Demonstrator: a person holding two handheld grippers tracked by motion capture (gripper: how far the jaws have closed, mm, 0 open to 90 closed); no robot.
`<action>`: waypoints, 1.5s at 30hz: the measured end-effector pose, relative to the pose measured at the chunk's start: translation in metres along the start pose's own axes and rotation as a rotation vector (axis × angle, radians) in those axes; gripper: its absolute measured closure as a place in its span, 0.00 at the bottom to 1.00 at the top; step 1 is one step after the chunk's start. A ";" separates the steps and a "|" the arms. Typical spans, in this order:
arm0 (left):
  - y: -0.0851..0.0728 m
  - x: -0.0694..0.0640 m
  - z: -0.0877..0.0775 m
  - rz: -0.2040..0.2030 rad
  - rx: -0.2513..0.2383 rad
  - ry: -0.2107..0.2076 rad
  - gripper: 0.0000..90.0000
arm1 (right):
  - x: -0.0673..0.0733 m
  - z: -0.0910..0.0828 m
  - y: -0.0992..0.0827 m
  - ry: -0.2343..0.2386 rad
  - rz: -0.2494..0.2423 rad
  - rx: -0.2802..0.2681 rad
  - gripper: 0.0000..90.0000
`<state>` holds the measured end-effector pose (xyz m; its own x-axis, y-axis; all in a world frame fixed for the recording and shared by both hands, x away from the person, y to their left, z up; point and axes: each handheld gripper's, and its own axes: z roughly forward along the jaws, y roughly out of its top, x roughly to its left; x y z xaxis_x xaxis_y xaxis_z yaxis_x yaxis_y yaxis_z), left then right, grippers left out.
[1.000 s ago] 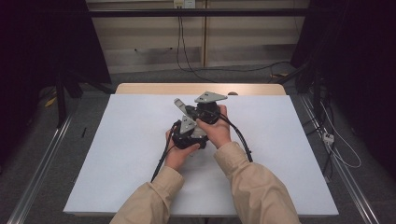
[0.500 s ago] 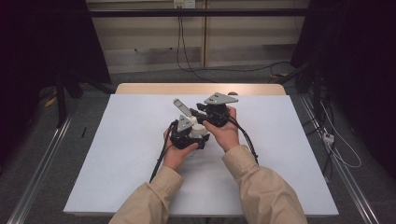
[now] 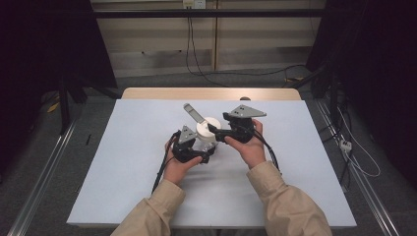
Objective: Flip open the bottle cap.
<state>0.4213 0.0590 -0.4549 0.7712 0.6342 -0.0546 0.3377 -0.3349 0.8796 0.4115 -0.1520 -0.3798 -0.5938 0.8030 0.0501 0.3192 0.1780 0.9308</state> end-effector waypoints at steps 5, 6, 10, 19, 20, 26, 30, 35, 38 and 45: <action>-0.003 0.000 -0.013 -0.013 -0.011 -0.025 0.06 | -0.003 -0.015 -0.009 -0.005 0.008 -0.008 0.25; -0.004 0.000 -0.015 -0.015 -0.017 -0.026 0.06 | -0.004 -0.017 -0.012 -0.004 0.009 -0.007 0.24; -0.010 0.002 -0.023 -0.014 0.000 -0.042 0.06 | -0.006 -0.027 -0.022 -0.010 0.010 -0.001 0.20; -0.019 0.008 -0.040 0.003 0.000 -0.055 0.06 | -0.006 -0.041 -0.047 -0.010 0.011 0.023 0.18; -0.020 0.007 -0.042 0.000 0.001 -0.059 0.07 | -0.006 -0.043 -0.049 -0.007 0.012 0.024 0.17; -0.023 0.010 -0.055 -0.014 -0.008 -0.063 0.07 | -0.006 -0.054 -0.062 -0.009 0.012 0.031 0.16; -0.027 0.013 -0.062 -0.022 -0.005 -0.063 0.06 | -0.008 -0.061 -0.070 -0.010 0.024 0.029 0.16; -0.030 0.015 -0.072 -0.020 -0.002 -0.068 0.06 | -0.009 -0.070 -0.077 -0.023 0.019 0.028 0.15; -0.033 0.017 -0.078 -0.024 -0.002 -0.062 0.06 | -0.010 -0.075 -0.083 -0.029 0.018 0.029 0.15; -0.039 0.023 -0.090 -0.018 0.005 -0.047 0.06 | -0.011 -0.088 -0.092 -0.032 0.007 0.034 0.13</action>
<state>0.3769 0.1495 -0.4478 0.7895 0.6066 -0.0931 0.3546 -0.3271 0.8760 0.3236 -0.2267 -0.4342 -0.5680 0.8218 0.0443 0.3481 0.1912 0.9177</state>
